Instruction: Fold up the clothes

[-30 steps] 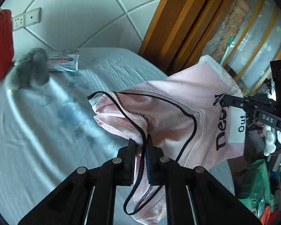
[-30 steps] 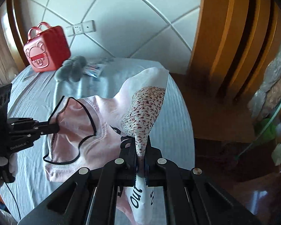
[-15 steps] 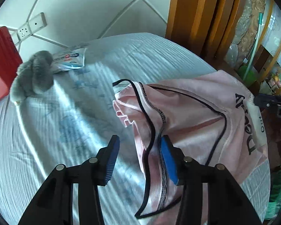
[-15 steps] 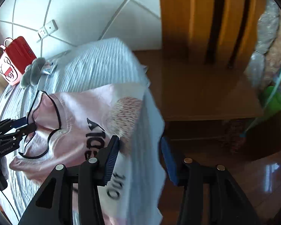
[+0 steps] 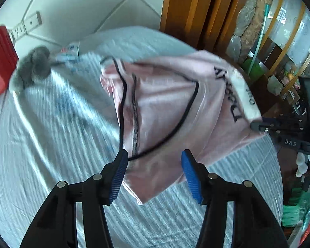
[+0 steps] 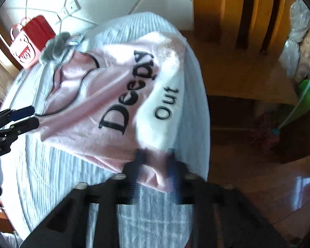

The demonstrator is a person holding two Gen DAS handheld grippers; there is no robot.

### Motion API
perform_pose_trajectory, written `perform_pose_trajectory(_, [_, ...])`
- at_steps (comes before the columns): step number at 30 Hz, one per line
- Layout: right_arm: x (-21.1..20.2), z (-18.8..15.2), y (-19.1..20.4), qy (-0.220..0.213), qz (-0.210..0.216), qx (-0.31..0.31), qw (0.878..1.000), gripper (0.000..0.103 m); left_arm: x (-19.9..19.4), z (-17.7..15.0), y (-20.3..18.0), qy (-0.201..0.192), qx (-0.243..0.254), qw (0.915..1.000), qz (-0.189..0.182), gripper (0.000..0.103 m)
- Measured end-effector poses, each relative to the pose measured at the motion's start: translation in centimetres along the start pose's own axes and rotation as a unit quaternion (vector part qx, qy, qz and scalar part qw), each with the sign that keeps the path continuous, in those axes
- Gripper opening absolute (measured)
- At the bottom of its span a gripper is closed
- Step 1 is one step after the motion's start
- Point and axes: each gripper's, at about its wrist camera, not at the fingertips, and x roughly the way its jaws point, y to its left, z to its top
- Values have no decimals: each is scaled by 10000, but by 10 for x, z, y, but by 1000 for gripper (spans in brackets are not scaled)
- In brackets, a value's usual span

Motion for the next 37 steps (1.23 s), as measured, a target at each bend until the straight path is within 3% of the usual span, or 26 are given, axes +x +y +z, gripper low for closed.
perform_pose_trajectory(2, [-5,0,-4,18,32,99,9999,10,7,-8,3,172,-104,9998,35,28])
perform_pose_trajectory(5, [-4,-3,-10,209,-9,193,9996,10,9,-18,7,311,-200,9993,98,31])
perform_pose_trajectory(8, [-8,-8,-15,301,-44,310,9991,17,3,-16,3,319,-147,9993,142,31])
perform_pose_trajectory(10, [-19,-12,-16,198,-133,408,9989,38,-11,-14,-2,119,-134,9997,161,32])
perform_pose_trajectory(12, [-36,-18,-14,-45,-60,499,9987,49,-31,-10,-11,-184,-91,9997,157,37])
perform_pose_trajectory(14, [-48,-21,-6,-179,-60,492,9986,52,-49,-4,-24,-480,-65,9983,320,40])
perform_pose_trajectory(17, [-66,-27,10,-366,-114,417,9984,73,-71,3,-41,-867,-96,9947,545,45])
perform_pose_trajectory(18, [-70,-29,14,-400,-106,422,9983,81,-74,7,-44,-923,-151,9944,487,47])
perform_pose_trajectory(21, [-78,-33,21,-466,-77,479,9977,91,-79,15,-45,-867,-302,9958,68,49])
perform_pose_trajectory(23, [-83,-32,26,-546,-86,493,9973,103,-78,18,-47,-771,-305,9965,64,50])
perform_pose_trajectory(31, [-87,-27,43,-758,-231,337,9963,103,-66,14,-59,-535,-271,9982,45,50])
perform_pose_trajectory(33, [-83,-25,45,-721,-146,342,9967,103,-66,12,-61,-582,-236,9979,134,57])
perform_pose_trajectory(34, [-81,-25,45,-695,-124,332,9969,103,-66,12,-63,-619,-228,9976,227,65])
perform_pose_trajectory(37, [-76,-23,48,-632,-92,288,9975,103,-64,9,-64,-636,-180,9972,362,65])
